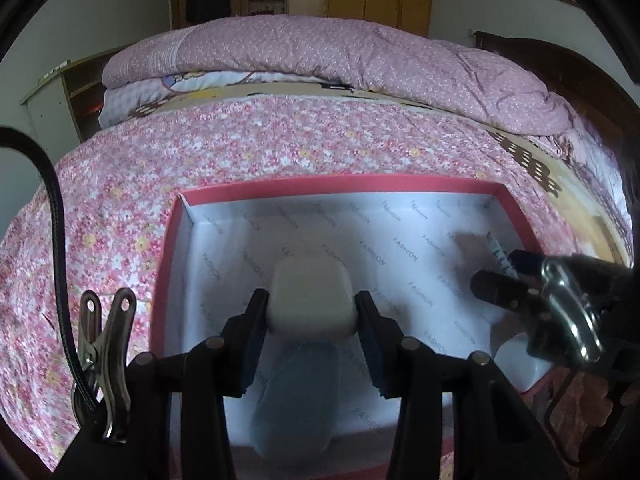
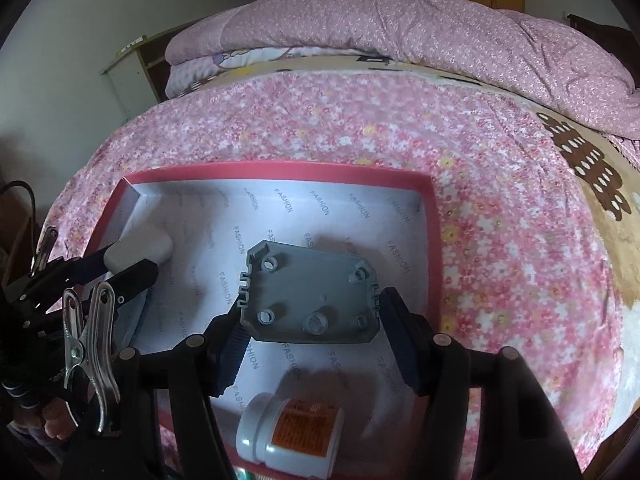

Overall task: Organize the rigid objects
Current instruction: 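Lower white case into tray with left tool while right tool releases grey plate inside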

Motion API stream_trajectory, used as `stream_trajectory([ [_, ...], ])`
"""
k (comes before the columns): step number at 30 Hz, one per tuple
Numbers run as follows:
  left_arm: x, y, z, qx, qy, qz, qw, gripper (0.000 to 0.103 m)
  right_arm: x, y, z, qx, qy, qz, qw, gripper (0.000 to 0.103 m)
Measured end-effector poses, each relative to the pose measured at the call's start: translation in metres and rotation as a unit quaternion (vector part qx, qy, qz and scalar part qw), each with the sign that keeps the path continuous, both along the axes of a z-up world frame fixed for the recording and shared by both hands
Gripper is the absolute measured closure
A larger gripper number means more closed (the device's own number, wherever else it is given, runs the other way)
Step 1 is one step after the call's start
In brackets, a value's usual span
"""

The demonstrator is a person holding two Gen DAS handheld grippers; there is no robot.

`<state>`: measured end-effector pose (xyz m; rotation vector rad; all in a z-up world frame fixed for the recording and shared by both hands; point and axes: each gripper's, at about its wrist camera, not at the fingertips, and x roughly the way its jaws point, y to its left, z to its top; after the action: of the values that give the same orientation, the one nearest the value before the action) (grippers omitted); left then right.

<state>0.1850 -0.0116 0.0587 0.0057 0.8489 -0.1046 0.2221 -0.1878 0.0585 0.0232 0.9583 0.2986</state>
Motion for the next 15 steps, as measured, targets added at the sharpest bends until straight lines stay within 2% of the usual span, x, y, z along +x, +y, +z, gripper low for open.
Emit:
stream_trajectory([
  [3,0.002,-0.004,0.000,0.003,0.004,-0.004,1.0000,0.056,0.002,0.000,0.000,0.006,0.000,0.001,1.000,0.039],
  [8,-0.002,-0.006,0.006,0.014,-0.013,-0.005,0.9998,0.047,0.002,-0.001,0.000,0.008,-0.001,0.000,1.000,0.037],
  [13,-0.008,-0.002,0.011,0.010,-0.011,-0.002,0.9999,0.047,-0.003,-0.005,0.006,0.027,-0.001,-0.004,1.000,0.029],
  [15,-0.013,-0.001,0.013,0.009,-0.012,-0.002,0.9999,0.047,-0.007,-0.006,0.010,0.029,-0.006,-0.005,1.000,0.029],
])
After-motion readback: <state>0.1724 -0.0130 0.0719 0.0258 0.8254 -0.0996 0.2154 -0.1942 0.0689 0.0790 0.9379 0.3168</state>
